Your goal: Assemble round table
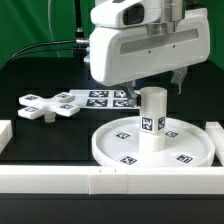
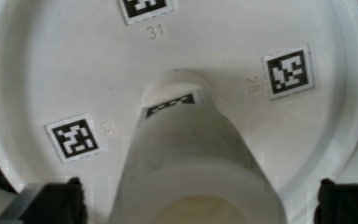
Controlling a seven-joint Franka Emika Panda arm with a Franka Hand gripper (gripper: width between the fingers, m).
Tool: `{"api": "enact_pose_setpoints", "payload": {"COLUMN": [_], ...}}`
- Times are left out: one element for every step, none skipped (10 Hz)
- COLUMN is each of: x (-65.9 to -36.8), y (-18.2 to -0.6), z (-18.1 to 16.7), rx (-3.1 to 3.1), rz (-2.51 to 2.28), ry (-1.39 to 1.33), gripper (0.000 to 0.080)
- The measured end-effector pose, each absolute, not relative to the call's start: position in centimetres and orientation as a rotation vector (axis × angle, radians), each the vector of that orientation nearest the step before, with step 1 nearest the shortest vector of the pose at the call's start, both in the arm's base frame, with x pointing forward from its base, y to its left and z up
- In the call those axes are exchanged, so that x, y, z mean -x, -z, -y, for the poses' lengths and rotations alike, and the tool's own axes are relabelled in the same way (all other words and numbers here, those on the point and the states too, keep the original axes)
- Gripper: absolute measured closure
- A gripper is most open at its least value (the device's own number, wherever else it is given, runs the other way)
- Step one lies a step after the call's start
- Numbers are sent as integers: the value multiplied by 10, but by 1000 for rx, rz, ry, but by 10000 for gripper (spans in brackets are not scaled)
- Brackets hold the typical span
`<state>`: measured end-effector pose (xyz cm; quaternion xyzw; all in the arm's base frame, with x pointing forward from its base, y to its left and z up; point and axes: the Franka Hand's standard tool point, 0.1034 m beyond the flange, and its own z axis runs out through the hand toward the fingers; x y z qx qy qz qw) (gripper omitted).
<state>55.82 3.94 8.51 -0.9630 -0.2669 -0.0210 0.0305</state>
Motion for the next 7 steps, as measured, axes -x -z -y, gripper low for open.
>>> {"api": "enact_pose_setpoints", "payload": {"x": [-558, -558, -558, -558, -558, -558, -558], "y": [-85, -85, -85, -85, -85, -85, -85], "z": [-40, -40, -40, -40, -40, -40, -41], "rx": [2968, 2968, 2968, 2972, 2976, 2975, 3007], "rz": [824, 823, 823, 807, 791, 793, 584], "ry": [64, 64, 64, 64, 63, 63, 58], "gripper": [392, 392, 390, 390, 390, 390, 390]}}
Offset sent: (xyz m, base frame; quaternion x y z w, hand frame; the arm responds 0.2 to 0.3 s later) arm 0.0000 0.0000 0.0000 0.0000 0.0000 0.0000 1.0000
